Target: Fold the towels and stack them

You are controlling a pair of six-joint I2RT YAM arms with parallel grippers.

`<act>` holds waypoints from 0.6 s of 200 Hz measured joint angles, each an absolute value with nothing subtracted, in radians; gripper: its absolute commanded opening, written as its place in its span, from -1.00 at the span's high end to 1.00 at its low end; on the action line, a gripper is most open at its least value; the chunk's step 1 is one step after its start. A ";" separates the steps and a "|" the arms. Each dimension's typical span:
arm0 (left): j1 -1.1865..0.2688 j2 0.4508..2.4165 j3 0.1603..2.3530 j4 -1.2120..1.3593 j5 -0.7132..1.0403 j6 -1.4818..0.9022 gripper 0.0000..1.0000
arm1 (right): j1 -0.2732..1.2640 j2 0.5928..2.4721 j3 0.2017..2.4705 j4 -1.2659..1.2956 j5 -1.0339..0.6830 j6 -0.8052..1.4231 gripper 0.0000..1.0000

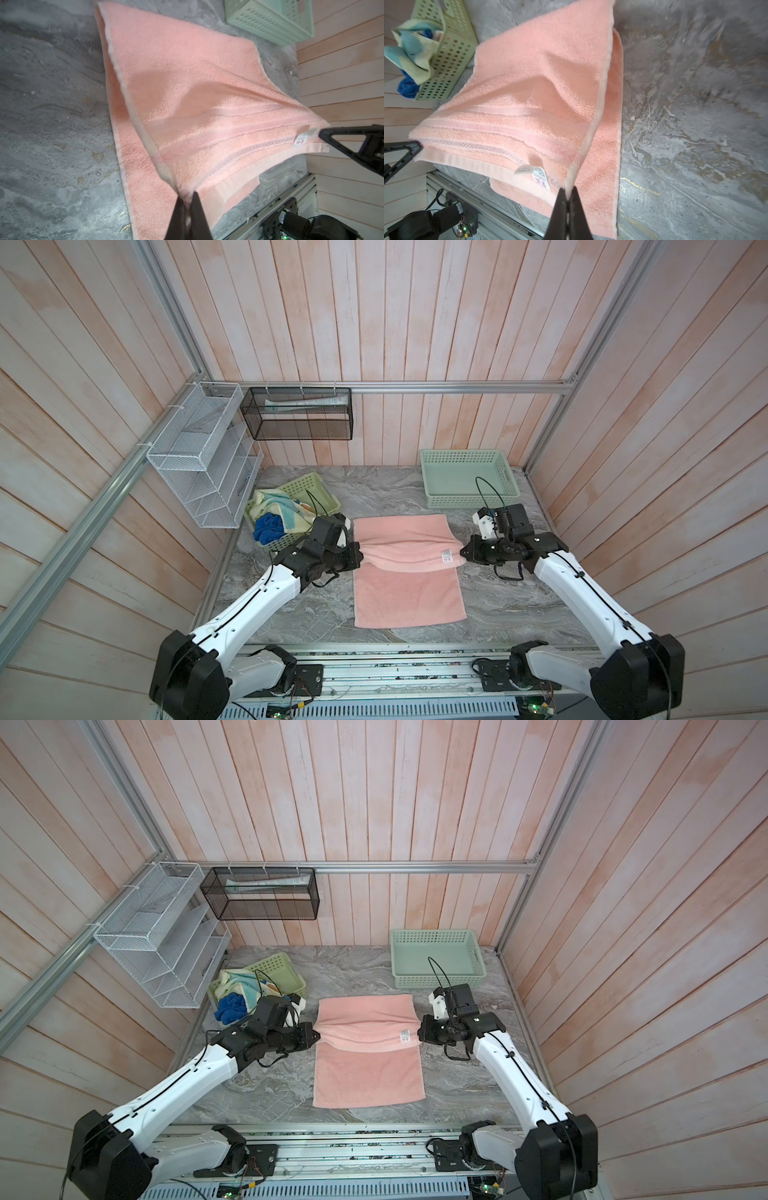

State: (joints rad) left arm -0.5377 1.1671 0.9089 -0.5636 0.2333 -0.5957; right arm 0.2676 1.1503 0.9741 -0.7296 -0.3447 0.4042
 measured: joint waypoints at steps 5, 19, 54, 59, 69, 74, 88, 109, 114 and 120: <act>-0.550 1.152 0.908 -0.569 0.228 -0.598 1.00 | 0.268 1.132 0.973 -0.741 -0.341 0.411 1.00; -0.576 1.117 0.873 -0.574 0.227 -0.616 1.00 | 0.268 1.085 0.938 -0.759 -0.338 0.428 1.00; -0.612 1.083 0.627 -0.504 0.271 -0.714 1.00 | 0.268 1.061 0.681 -0.714 -0.377 0.498 1.00; -0.617 1.088 0.593 -0.487 0.284 -0.730 1.00 | 0.268 1.069 0.646 -0.696 -0.390 0.511 1.00; -0.626 1.110 0.539 -0.457 0.305 -0.752 1.00 | 0.273 1.092 0.577 -0.656 -0.413 0.534 1.00; -0.628 1.123 0.519 -0.441 0.312 -0.761 1.00 | 0.276 1.102 0.553 -0.637 -0.422 0.543 1.00; -0.628 1.163 0.490 -0.409 0.323 -0.778 1.00 | 0.289 1.140 0.507 -0.590 -0.439 0.564 1.00; -0.617 1.210 0.489 -0.350 0.334 -0.783 1.00 | 0.301 1.195 0.493 -0.515 -0.451 0.577 1.00; -0.611 1.219 0.489 -0.338 0.337 -0.782 1.00 | 0.301 1.205 0.493 -0.498 -0.453 0.577 1.00; -0.598 1.233 0.489 -0.323 0.344 -0.778 1.00 | 0.301 1.220 0.493 -0.474 -0.455 0.577 1.00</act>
